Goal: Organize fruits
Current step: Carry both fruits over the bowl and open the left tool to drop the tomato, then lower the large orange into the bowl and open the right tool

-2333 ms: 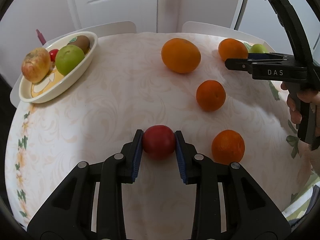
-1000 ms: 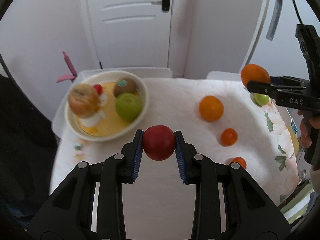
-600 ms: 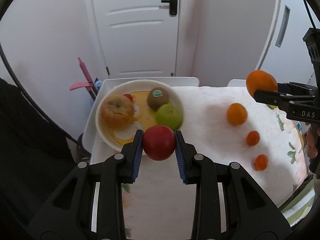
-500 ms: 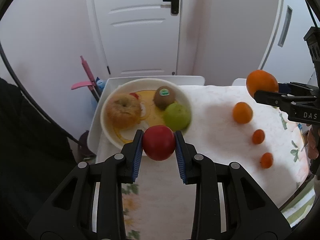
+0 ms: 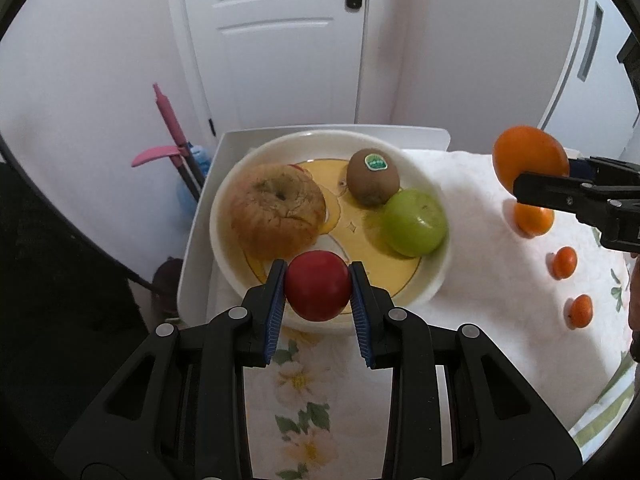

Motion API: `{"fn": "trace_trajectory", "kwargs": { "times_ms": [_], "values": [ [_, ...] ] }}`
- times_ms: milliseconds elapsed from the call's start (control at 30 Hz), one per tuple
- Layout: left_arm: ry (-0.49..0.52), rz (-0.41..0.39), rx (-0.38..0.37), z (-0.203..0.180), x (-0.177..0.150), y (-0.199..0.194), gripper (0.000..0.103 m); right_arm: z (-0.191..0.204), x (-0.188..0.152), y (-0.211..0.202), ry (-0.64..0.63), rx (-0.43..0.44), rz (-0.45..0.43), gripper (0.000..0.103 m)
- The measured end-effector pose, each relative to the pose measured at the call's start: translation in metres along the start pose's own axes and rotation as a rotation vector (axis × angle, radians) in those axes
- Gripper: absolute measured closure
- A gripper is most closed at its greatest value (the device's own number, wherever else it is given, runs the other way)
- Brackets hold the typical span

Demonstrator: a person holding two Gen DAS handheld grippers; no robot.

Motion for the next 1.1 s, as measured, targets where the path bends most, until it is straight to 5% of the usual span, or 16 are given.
{"fn": "trace_trajectory", "kwargs": {
  "times_ms": [400,467,500,533,1100],
  "values": [
    [0.045,0.025,-0.026,-0.007,-0.004,0.012,0.064,0.000,0.008,0.014,0.011,-0.006,0.004,0.046],
    [0.046,0.028,-0.023,-0.006,-0.004,0.011,0.039,0.001,0.010,0.013,0.008,-0.006,0.002,0.046],
    [0.041,0.022,-0.019,-0.004,-0.004,0.009,0.010,0.002,0.011,0.013,0.005,-0.006,0.002,0.046],
    [0.029,0.002,-0.016,-0.001,-0.002,0.005,0.000,0.002,0.012,0.012,0.003,-0.005,0.001,0.046],
    [-0.025,-0.029,0.028,0.030,0.005,-0.030,0.000,0.024,0.037,0.024,-0.072,0.038,0.018,0.046]
  ]
}}
Point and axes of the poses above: each gripper's, at about its wrist camera, not at the fingertips, and y roughly the way its jaws point, z to its left, x to its top, the point moved 10 cm from there along y, roughly the way its jaws point, and after that the axes turned 12 degrees about x, right-handed, at the moved point
